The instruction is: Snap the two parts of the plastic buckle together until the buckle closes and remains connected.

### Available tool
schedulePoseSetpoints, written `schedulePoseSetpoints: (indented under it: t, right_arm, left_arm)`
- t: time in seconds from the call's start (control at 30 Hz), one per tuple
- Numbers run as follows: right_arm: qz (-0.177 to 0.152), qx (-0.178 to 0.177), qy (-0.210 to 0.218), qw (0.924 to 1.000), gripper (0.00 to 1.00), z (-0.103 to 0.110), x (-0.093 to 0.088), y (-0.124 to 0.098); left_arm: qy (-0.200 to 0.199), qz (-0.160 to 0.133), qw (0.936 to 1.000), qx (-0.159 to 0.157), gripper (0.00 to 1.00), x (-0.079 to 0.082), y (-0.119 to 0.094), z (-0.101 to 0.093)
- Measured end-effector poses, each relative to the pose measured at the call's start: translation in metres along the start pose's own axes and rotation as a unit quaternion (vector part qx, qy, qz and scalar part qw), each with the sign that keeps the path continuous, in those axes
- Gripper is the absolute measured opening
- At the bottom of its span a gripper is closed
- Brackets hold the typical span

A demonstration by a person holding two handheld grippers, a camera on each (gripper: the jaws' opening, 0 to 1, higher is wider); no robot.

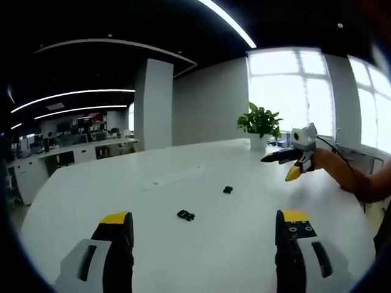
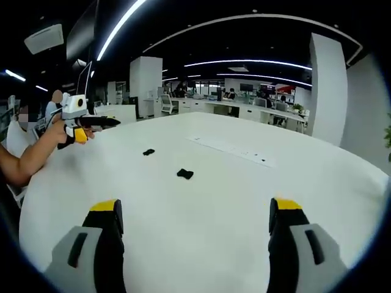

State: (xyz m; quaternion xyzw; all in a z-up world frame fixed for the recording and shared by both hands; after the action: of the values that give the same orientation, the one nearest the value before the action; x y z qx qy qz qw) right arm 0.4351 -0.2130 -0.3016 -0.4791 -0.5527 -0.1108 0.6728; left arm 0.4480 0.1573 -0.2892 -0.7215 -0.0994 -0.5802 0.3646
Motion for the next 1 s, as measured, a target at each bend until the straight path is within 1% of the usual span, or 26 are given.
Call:
schedulePoseSetpoints:
  t: [0.1,0.33,0.67,0.8,0.93,1.0]
  right_arm:
    - [0.016,-0.004,0.0,0.9999,1.0,-0.0005,-0.0032,0.0005]
    - [0.008,-0.009,0.0,0.9999,1.0,-0.0027,-0.0004,-0.002]
    - [0.002,-0.009,0.001,1.0,1.0,-0.0041,0.0004,-0.003]
    - [0.005,-0.01,0.0,0.9999,1.0,-0.0047,-0.0005,-0.0027]
    - [0.005,-0.01,-0.001,0.9999,1.0,-0.0043,-0.0008,-0.0027]
    - [0.005,-0.012,0.0,0.9999,1.0,-0.0043,-0.0009,-0.0029]
  left_arm:
    - [-0.001,-0.002,1.0,0.006,0.99,0.0001,-0.0014,0.0022]
    - [-0.001,-0.002,0.9999,0.015,0.99,0.0003,-0.0027,0.0048]
    - [-0.002,-0.006,0.9998,0.019,0.99,0.0015,-0.0034,0.0055]
    - [-0.006,-0.01,0.9996,0.024,0.99,0.0024,-0.0043,0.008]
    - [-0.006,-0.008,0.9997,0.023,0.99,0.0018,-0.0038,0.0078]
    - [-0.009,-0.006,0.9995,0.03,0.99,0.0012,-0.0034,0.0094]
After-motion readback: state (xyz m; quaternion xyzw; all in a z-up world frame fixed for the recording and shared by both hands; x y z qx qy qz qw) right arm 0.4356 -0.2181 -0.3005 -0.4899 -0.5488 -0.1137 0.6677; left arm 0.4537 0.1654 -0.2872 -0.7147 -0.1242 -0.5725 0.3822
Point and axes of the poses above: the point that each gripper's makers call its tool centre point, and the gripper's own axes: y roughly forward along the fingers, z roughly to its left, x roughly out of its top, the point moved 7 cm from there along -y, roughly backward along the fingers, and after that the axes turned 10 degrees about z, right-handed, at the moved point
